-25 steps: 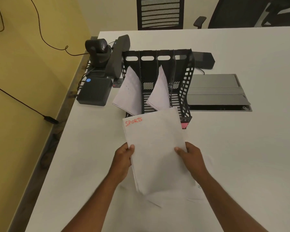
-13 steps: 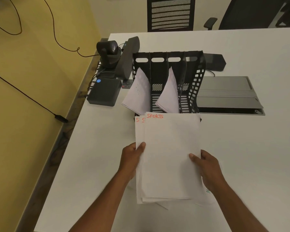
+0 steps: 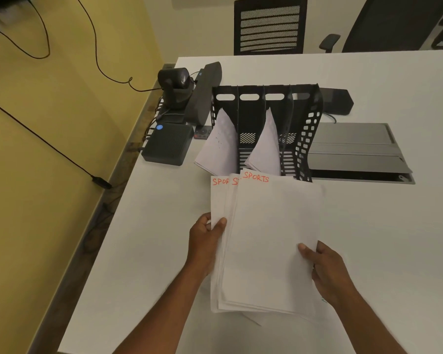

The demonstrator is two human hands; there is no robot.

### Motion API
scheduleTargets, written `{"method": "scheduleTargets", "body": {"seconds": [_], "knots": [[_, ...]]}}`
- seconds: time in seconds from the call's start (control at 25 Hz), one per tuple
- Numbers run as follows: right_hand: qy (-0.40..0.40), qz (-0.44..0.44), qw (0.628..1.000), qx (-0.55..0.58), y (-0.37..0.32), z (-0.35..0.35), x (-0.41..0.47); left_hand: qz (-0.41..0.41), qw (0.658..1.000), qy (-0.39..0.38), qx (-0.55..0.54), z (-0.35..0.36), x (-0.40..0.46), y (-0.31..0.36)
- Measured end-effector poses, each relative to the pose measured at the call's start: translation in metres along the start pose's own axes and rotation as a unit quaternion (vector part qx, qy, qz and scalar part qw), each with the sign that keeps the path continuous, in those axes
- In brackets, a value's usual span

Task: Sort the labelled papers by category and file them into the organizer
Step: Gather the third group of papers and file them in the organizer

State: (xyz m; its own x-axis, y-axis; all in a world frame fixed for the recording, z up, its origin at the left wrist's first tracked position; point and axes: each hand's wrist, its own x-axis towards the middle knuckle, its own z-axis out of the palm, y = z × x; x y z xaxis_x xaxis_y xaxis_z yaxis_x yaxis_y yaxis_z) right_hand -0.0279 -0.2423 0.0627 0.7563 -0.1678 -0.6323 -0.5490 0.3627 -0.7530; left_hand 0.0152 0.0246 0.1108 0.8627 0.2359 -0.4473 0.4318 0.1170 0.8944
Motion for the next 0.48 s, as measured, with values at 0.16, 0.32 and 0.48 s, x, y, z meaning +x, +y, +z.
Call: {"method": "scheduleTargets", "body": {"seconds": [0.16,0.32,0.48], "knots": [[0.008,0.006,0.999,0.035,0.0012,-0.0016,0.0022,0.082,0.994,-0.057,0.045,-0.0018,-0.0037,0.0006],[-0.009,0.012,0.998,0.064,0.0004,-0.0006,0.0003,0.103,0.990,-0.051,0.083,-0.0007,-0.0026,0.0007],[-0.008,0.006,0.998,0.056,-0.0016,0.0010,-0.0012,0.020,0.994,-0.079,0.066,0.0018,-0.0026,0.0031]]}}
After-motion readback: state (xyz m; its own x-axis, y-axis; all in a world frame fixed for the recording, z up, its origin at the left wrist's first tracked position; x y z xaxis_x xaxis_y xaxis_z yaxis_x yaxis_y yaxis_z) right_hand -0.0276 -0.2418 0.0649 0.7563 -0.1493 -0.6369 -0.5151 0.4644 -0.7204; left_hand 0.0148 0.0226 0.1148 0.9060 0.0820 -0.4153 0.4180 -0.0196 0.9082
